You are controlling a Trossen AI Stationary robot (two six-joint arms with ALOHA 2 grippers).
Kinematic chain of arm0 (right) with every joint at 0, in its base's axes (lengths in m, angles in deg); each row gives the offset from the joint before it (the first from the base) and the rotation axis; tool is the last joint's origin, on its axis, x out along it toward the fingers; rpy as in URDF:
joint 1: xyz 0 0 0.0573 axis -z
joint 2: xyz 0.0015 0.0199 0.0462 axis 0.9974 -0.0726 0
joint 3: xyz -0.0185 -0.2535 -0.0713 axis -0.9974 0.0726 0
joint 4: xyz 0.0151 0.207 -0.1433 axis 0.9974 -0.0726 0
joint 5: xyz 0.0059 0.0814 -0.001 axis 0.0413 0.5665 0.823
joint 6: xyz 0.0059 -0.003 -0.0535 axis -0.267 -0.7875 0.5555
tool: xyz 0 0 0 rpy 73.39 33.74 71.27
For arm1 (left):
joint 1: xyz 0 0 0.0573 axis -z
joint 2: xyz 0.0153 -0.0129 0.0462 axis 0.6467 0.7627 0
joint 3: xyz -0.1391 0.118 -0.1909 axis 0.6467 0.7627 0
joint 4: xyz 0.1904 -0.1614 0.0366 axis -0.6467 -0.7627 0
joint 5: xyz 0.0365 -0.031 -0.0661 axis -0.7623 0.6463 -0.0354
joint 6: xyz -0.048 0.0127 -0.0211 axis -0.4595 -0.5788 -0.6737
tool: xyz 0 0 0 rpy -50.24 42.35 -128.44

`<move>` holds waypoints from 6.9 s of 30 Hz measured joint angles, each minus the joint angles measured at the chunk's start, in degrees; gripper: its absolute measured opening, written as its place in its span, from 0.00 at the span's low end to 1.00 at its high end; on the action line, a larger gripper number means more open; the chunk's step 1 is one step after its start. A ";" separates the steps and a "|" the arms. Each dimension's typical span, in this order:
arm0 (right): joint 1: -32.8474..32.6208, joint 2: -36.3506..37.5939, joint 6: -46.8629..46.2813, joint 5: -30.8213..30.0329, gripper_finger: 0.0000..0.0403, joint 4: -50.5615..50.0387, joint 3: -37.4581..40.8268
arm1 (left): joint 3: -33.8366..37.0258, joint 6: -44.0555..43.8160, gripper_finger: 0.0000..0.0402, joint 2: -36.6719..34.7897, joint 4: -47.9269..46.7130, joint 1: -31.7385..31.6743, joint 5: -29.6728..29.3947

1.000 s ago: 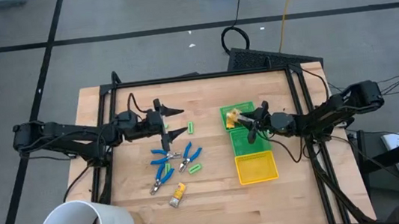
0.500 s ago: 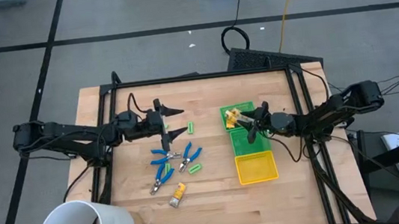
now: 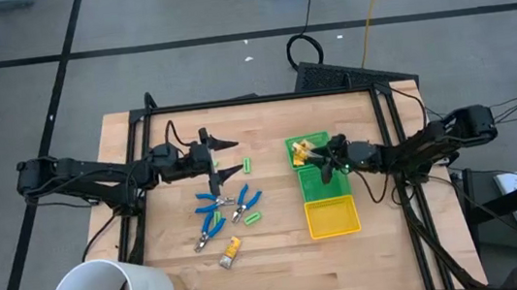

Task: Pick & Place School Supplies
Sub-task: Put the yellow crayon box into the top green bin

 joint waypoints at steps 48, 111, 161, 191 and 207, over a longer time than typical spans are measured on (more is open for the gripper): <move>-23.84 11.13 24.33 -0.47 0.42 -35.16 -23.39 | -0.02 -0.02 0.76 0.02 -0.07 0.00 0.00; -24.23 11.11 25.94 -0.67 0.42 -24.70 -22.33 | -36.22 -64.78 0.76 39.11 -74.32 35.94 1.78; -23.82 11.11 27.23 -0.63 0.42 -20.19 -22.35 | -35.96 -33.27 0.24 39.57 -70.11 35.31 -27.56; -4.08 -0.41 10.93 12.98 0.68 -14.01 -22.37 | -36.15 36.48 0.24 39.39 -34.91 17.55 -57.77; -3.84 -0.52 9.44 13.03 0.58 -11.88 -22.37 | -36.17 36.43 0.24 39.36 -29.00 16.16 -50.72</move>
